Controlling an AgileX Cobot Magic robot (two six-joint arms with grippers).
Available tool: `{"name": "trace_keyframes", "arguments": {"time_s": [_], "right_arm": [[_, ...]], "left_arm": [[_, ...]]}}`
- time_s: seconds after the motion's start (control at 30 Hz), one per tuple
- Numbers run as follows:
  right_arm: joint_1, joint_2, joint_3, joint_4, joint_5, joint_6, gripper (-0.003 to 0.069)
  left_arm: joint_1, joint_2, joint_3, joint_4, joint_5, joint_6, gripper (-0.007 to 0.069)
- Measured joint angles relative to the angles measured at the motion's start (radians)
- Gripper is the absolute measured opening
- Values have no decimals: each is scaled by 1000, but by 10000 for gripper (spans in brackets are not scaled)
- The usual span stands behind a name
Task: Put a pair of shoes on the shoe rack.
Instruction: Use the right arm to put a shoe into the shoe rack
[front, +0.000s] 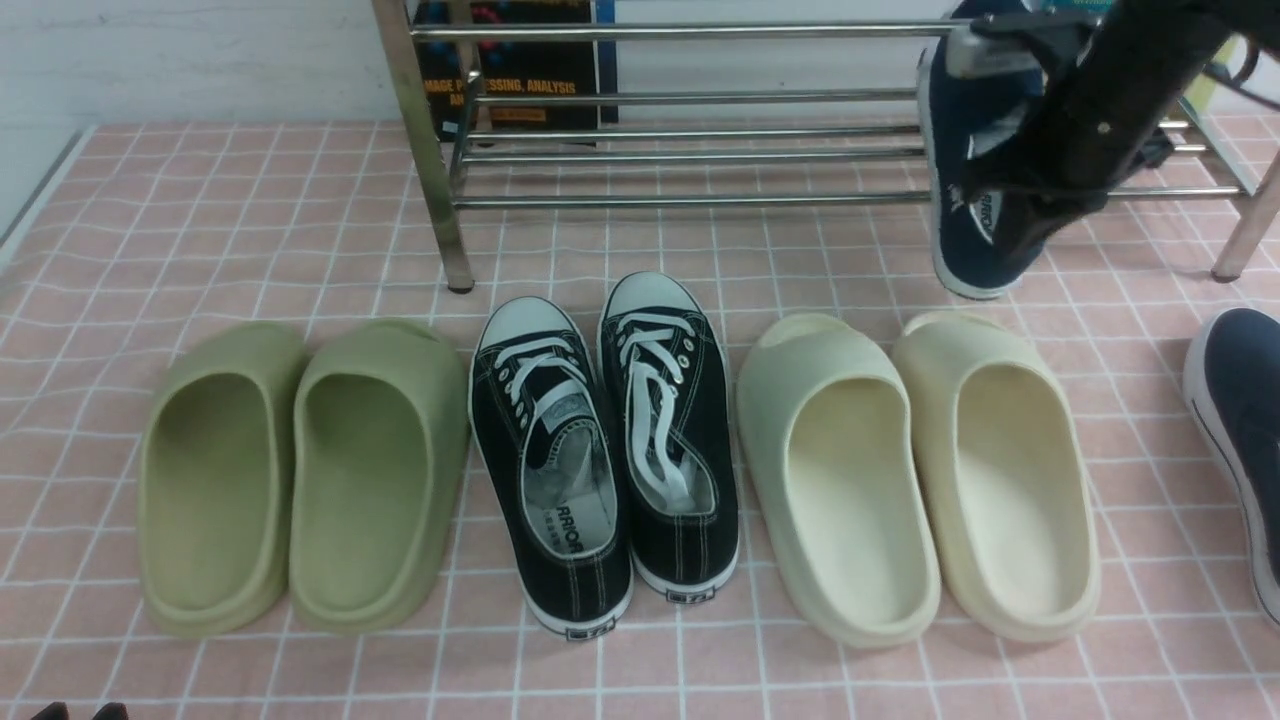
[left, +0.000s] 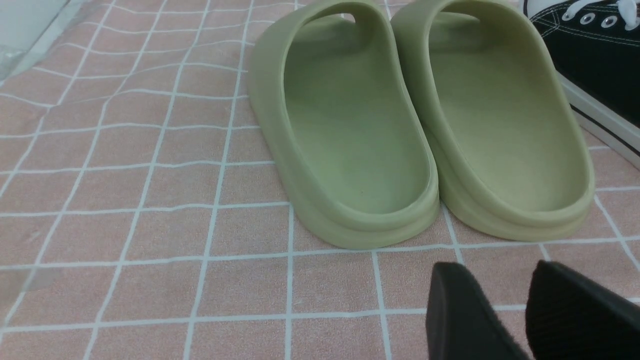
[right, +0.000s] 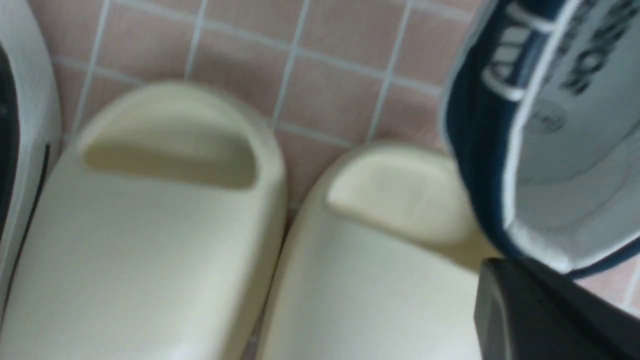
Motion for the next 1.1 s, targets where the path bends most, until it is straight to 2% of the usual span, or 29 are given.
{"name": "trace_keyframes", "arguments": {"time_s": [0.2, 0.37, 0.6, 0.8, 1.1], "right_arm": [[8, 0, 48, -12, -4, -40, -18], [8, -4, 46, -82, -6, -46, -16], [8, -6, 45, -78, -12, -46, -15], [6, 1, 45, -126, -145, -46, -10], [5, 2, 45, -201, -176, 20, -3]], "left_arm": [[0, 0, 0, 0, 0, 0, 240], [0, 0, 0, 0, 0, 0, 240], [0, 0, 0, 0, 0, 0, 240], [0, 0, 0, 0, 0, 0, 240], [0, 0, 0, 0, 0, 0, 240]]}}
